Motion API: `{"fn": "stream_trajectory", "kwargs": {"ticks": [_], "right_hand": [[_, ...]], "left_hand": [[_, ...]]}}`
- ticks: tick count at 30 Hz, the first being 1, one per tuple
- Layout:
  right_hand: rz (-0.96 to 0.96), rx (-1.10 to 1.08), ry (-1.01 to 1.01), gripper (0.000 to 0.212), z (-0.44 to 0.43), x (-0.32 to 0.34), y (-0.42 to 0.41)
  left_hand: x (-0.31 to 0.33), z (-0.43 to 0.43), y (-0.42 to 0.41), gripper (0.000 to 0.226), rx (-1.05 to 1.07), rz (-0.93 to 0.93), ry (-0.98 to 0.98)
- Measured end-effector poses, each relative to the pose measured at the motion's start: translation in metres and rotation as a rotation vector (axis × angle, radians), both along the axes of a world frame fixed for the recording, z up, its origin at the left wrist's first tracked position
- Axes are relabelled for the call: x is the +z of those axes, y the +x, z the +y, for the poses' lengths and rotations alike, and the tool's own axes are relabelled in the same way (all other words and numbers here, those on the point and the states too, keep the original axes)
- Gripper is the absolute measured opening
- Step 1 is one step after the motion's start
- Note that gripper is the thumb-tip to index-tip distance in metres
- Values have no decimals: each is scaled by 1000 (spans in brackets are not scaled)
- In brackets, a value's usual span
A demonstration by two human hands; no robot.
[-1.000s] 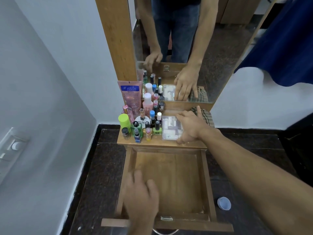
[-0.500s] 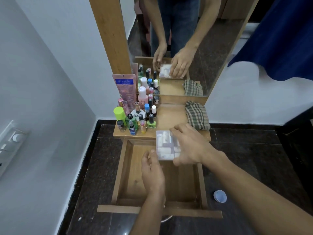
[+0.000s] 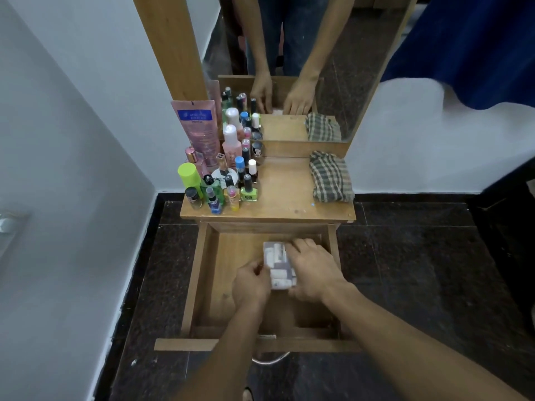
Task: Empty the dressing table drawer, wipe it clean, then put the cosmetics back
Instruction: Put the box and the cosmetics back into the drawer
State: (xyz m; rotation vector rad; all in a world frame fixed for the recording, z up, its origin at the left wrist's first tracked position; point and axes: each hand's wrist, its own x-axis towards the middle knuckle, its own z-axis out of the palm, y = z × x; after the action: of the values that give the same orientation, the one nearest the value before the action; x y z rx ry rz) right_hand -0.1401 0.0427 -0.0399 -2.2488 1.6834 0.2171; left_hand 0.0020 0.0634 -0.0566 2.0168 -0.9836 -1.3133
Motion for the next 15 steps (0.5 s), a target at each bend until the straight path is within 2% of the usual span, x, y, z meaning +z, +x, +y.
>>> {"fn": "stream_trajectory", "kwargs": {"ticks": [11, 15], "right_hand": [[145, -54, 113, 95, -20, -23, -7], [134, -45, 73, 73, -16, -25, -12]], "left_hand": [[-27, -28, -19, 26, -108, -175, 27], [-29, -31, -22, 25, -126, -214, -1]]}}
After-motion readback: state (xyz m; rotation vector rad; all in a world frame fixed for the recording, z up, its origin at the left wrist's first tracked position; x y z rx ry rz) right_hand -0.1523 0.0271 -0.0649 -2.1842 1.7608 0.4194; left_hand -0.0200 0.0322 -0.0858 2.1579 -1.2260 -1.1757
